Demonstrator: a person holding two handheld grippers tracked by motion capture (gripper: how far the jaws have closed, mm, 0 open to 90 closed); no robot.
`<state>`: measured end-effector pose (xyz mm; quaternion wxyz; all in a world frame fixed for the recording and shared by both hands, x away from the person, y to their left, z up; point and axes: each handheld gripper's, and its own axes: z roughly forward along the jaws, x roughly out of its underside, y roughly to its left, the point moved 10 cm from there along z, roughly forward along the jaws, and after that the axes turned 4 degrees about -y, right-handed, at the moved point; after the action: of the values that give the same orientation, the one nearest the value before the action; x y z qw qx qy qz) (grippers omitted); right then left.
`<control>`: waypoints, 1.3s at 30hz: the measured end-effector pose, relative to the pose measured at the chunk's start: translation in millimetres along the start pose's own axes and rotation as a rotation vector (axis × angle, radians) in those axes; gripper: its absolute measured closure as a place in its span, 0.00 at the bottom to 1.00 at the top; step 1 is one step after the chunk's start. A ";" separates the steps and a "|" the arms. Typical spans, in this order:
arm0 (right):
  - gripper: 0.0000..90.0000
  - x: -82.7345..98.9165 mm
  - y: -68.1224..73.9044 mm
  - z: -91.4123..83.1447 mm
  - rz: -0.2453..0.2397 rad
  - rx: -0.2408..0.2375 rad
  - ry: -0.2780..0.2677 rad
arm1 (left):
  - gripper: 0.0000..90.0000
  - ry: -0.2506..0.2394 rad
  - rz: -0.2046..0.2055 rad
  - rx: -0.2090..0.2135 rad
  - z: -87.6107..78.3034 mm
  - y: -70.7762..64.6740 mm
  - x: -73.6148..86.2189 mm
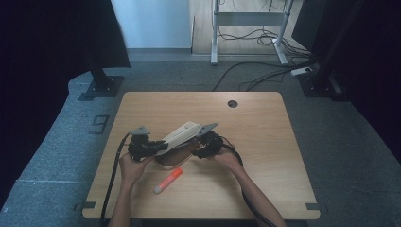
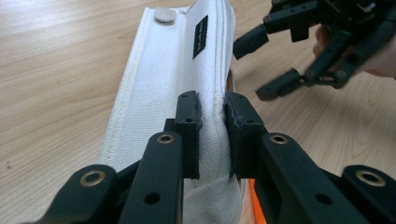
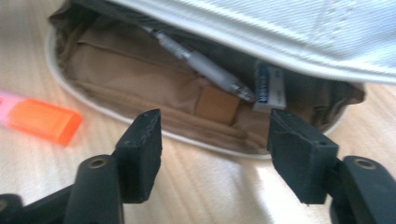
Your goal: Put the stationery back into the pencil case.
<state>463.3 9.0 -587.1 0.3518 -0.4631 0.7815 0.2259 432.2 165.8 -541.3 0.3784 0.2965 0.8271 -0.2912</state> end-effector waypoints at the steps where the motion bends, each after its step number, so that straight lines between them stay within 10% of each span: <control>1: 0.36 0.8 2.5 -0.4 -0.002 -0.008 0.000 | 0.85 0.000 0.001 -0.001 -0.2 0.4 0.1; 39: 0.33 -4.5 109.2 34.9 -0.157 -0.268 0.011 | 0.85 -0.001 -0.003 0.006 -2.0 2.0 1.3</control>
<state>380.3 86.4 -603.4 0.2991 -0.5667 0.7077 0.2977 432.0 168.9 -541.8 0.3777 0.2963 0.8264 -0.2942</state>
